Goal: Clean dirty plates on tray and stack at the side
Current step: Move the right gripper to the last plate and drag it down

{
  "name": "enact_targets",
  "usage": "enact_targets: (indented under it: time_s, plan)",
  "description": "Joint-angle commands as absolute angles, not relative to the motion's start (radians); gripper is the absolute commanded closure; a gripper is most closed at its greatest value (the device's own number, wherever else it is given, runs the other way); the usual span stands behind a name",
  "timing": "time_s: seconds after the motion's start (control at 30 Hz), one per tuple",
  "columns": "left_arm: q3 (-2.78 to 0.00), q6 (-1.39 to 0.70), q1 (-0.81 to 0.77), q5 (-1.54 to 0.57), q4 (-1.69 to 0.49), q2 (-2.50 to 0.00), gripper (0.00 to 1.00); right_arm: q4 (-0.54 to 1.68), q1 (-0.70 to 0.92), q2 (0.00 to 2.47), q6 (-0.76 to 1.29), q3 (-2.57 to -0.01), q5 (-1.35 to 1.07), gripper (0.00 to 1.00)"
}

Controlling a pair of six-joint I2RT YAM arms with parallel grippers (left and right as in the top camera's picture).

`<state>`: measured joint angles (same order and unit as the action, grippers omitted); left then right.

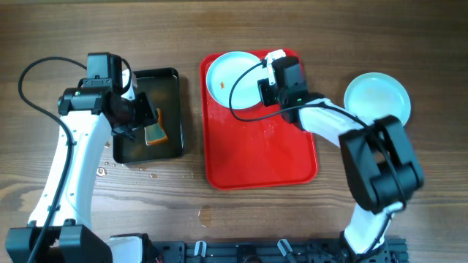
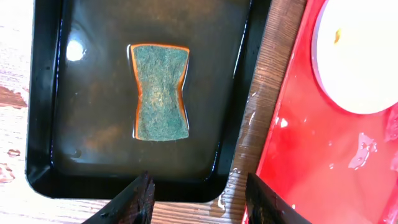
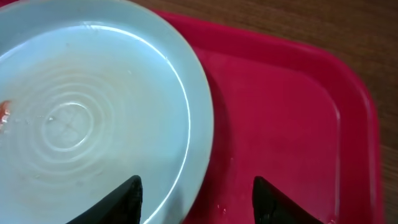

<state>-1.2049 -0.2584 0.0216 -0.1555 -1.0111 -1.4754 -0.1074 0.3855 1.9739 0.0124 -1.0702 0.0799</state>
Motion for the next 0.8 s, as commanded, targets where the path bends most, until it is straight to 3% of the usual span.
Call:
enact_targets:
  time_s: [0.0, 0.1, 0.2, 0.57, 0.67, 0.77]
  plan:
    - [-1.203, -0.242, 0.023, -0.168, -1.015, -1.470, 0.55, -0.114, 0.385, 2.019, 0.049, -1.074, 0.052, 0.57]
    - [-1.203, -0.242, 0.023, -0.168, -1.015, -1.470, 0.55, -0.046, 0.385, 2.018, 0.142, -1.073, 0.052, 0.83]
    - [-1.203, -0.242, 0.023, -0.167, -1.015, -1.470, 0.55, 0.086, 0.385, 1.995, 0.190, -1.073, 0.053, 0.96]
    - [-1.203, -0.242, 0.023, -0.167, -1.010, -1.470, 0.52, 0.635, 0.385, 1.811, 0.559, -1.073, -0.022, 0.96]
    - [-1.203, -0.242, 0.023, -0.167, -1.010, -1.470, 0.51, 0.666, 0.385, 1.810, 0.559, -1.073, -0.068, 0.73]
    - [-1.203, -0.242, 0.023, -0.167, -1.008, -1.470, 0.51, 0.657, 0.384, 1.810, 0.515, -1.073, -0.028, 0.68]
